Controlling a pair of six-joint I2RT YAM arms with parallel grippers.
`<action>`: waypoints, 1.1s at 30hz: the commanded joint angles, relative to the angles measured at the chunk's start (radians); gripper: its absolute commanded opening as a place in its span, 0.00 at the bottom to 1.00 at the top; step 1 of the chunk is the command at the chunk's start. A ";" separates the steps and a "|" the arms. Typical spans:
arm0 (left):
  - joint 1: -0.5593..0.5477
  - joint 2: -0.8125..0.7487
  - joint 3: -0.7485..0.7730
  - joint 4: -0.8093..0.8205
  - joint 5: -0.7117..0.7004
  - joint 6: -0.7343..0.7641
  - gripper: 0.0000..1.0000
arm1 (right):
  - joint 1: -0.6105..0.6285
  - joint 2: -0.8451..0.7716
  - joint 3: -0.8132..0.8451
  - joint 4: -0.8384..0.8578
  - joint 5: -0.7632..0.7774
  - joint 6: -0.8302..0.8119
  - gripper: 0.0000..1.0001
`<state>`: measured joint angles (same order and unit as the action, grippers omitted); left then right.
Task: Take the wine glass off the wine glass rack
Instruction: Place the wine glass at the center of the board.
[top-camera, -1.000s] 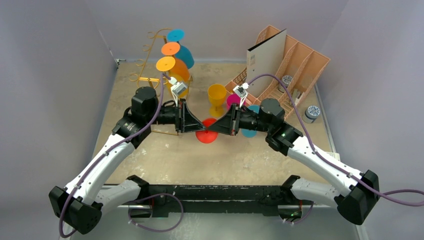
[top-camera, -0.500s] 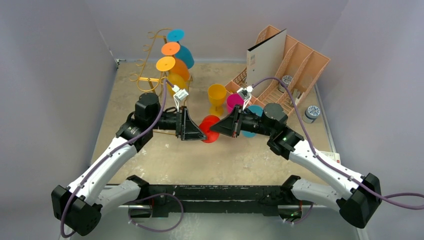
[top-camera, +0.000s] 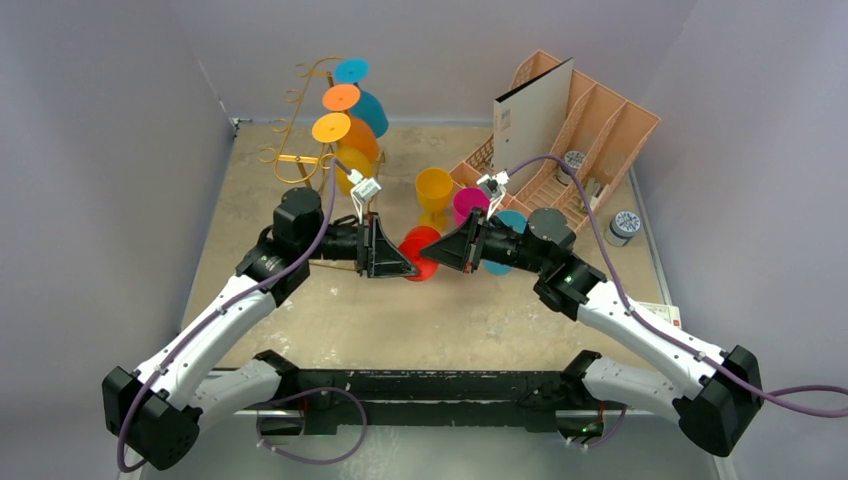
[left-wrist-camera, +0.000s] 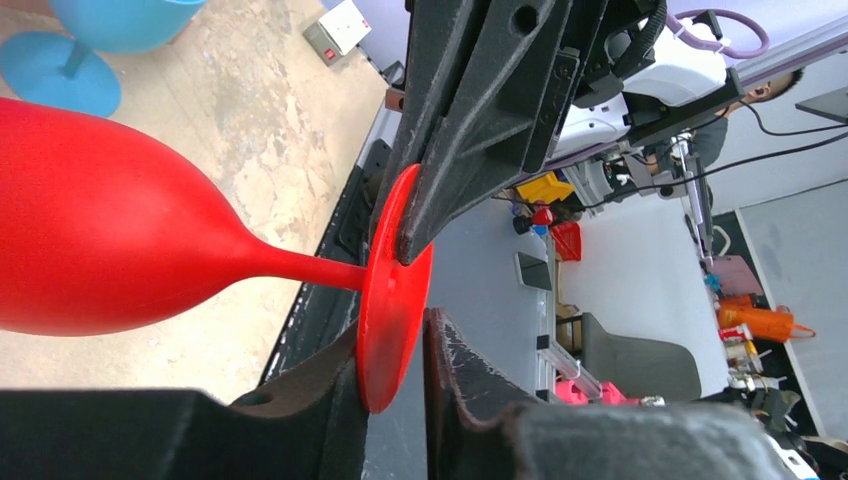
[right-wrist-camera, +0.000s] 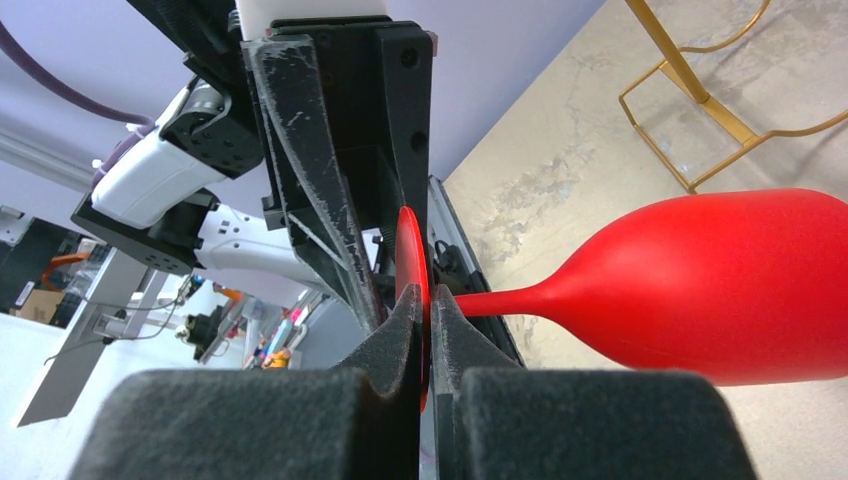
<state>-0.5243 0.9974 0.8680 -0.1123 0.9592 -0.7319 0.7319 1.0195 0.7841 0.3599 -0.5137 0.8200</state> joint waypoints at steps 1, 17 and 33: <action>-0.002 -0.003 -0.019 0.125 -0.014 -0.046 0.17 | -0.001 -0.024 -0.009 0.060 0.026 -0.022 0.00; -0.002 0.007 0.005 0.081 0.026 0.006 0.00 | -0.002 -0.025 -0.017 0.063 0.040 -0.015 0.00; -0.011 -0.200 -0.093 0.153 0.046 0.347 0.00 | -0.001 -0.070 0.209 -0.311 0.040 -0.147 0.63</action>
<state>-0.5259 0.8627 0.8158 -0.0502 0.9379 -0.5510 0.7349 1.0069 0.8600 0.2287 -0.5137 0.7792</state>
